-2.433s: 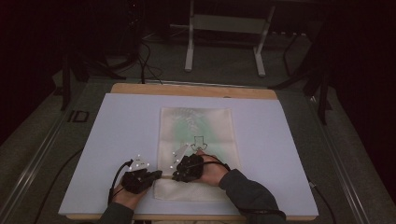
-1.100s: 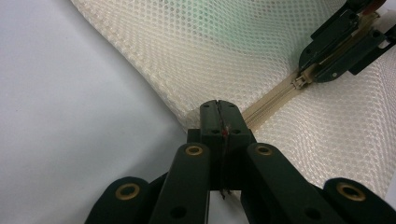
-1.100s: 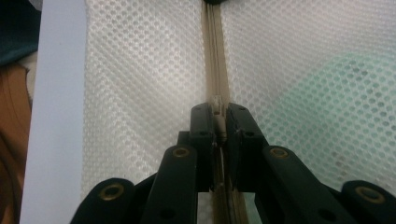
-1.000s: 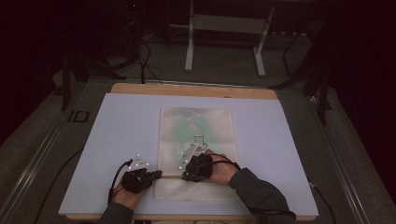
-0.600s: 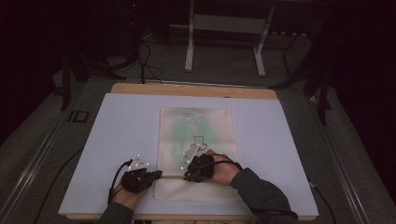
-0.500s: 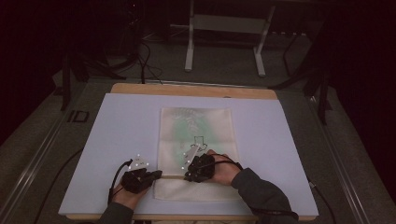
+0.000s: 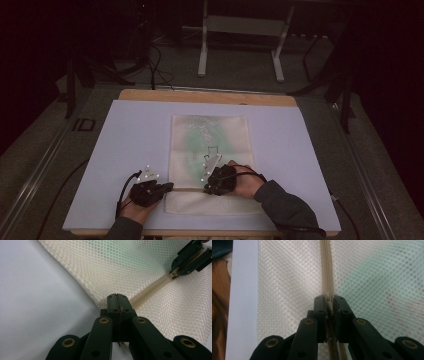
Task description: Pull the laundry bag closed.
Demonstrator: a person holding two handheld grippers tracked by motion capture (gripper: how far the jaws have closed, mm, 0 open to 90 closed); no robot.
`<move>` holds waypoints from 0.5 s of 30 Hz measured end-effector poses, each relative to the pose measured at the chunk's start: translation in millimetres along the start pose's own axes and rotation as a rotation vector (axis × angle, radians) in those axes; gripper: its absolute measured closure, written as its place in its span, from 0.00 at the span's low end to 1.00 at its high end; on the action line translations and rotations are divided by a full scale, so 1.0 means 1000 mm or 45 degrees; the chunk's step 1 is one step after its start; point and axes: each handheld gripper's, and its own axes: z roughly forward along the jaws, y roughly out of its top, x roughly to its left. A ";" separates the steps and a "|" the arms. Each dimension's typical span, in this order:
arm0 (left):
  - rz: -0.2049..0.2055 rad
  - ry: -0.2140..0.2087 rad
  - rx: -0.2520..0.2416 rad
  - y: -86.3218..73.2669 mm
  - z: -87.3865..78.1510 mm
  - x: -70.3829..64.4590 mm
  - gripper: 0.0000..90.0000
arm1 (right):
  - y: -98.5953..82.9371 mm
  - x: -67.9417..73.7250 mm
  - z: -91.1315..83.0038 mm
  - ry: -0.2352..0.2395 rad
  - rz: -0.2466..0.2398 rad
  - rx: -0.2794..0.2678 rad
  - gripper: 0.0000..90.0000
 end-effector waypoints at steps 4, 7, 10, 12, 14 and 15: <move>0.001 0.001 0.000 0.000 0.000 0.000 0.99 | -0.004 0.000 -0.003 0.000 0.008 0.007 0.91; 0.003 0.002 -0.001 0.000 0.000 0.000 0.99 | -0.007 -0.001 -0.004 -0.002 0.011 0.009 0.91; 0.001 0.001 0.000 0.000 0.000 0.000 0.99 | -0.010 -0.001 -0.006 -0.002 0.013 0.009 0.91; 0.001 0.000 0.000 0.000 0.000 0.000 0.99 | -0.011 -0.001 -0.007 -0.004 0.015 0.008 0.91; 0.001 0.000 0.000 0.000 0.000 0.000 0.99 | -0.012 -0.001 -0.008 -0.002 0.023 0.012 0.91; 0.001 0.000 0.000 0.000 0.000 0.000 0.99 | -0.013 -0.001 -0.008 -0.001 0.018 0.010 0.91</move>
